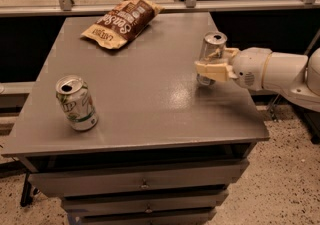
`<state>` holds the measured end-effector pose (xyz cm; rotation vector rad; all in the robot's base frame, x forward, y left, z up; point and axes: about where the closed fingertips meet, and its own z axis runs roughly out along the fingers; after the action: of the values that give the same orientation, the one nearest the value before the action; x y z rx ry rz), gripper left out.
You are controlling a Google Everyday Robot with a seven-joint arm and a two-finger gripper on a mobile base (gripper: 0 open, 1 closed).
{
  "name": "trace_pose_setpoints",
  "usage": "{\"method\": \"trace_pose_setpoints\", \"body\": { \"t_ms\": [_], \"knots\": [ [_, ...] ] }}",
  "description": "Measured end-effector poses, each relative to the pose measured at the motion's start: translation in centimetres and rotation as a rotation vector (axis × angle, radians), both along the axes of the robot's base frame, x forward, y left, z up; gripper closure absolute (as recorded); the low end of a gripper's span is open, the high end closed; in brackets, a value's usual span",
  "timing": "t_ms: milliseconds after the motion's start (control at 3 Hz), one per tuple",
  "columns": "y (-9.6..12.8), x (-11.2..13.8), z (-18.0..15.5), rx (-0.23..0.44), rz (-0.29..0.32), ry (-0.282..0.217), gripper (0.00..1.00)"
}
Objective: Move redbull can near brown chip bag
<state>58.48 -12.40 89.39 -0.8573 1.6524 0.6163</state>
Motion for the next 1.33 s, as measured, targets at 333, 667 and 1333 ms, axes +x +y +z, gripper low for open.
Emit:
{"method": "trace_pose_setpoints", "body": {
  "t_ms": [333,667,1333],
  "knots": [
    [0.3,0.2,0.7,0.013,0.014,-0.018,1.0],
    [2.6,2.9,2.6,0.02,0.066,-0.081,1.0],
    [11.4,12.3,6.5,-0.014,0.181,-0.185,1.0]
  ]
}}
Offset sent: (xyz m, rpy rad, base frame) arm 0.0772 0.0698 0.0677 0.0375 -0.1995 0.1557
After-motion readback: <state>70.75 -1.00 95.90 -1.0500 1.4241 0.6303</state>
